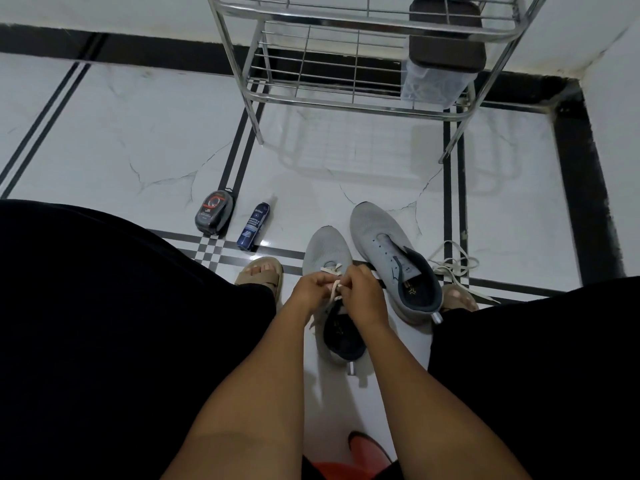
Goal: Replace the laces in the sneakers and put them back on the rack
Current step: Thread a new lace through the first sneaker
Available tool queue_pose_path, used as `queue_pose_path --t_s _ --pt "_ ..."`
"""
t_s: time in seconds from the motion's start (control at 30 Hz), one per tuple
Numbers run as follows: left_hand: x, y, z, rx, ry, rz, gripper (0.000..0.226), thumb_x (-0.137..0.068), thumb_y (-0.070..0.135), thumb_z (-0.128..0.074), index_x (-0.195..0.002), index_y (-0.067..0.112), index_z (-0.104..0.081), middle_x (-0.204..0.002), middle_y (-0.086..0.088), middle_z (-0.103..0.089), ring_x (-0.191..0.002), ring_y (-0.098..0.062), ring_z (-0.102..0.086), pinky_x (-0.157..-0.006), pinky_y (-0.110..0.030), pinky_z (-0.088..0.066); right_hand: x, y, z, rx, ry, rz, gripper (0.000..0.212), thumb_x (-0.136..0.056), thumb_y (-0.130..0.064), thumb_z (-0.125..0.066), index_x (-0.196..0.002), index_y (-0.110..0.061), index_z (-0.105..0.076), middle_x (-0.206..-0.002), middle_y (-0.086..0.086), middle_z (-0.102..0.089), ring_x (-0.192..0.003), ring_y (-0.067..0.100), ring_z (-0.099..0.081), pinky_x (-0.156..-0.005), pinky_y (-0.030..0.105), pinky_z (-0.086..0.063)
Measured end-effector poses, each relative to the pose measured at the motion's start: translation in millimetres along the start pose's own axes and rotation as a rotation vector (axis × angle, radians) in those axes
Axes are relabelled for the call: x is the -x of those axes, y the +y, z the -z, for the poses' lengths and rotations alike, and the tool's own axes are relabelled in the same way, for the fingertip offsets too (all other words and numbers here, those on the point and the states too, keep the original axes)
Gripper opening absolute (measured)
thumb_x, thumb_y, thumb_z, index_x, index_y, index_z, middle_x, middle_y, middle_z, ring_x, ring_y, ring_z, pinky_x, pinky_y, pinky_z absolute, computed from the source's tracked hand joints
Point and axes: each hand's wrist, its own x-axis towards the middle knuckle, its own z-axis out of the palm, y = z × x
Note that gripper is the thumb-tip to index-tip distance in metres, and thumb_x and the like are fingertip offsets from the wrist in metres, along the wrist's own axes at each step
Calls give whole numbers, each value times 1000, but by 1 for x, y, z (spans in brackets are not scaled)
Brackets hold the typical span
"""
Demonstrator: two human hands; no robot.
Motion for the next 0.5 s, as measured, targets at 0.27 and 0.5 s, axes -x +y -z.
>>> queue_pose_path --t_s 0.27,0.5 --pt "5 -18 -1 -671 332 -43 32 -90 7 -46 -108 22 -68 -110 -9 -65 -104 -29 -59 -85 -35 -50 -9 27 5 -472 81 -517 26 -78 -21 -79 -65 -16 -57 -70 -3 -61 -71 16 -57 -72 27 -47" --pt "5 -23 -3 -671 236 38 32 -102 22 -34 -115 2 -55 -120 -18 -60 -111 -36 -55 -82 -33 -40 -18 33 10 -155 -289 -476 39 -88 -42 -60 -63 -13 -61 -75 10 -70 -79 29 -67 -77 32 -50"
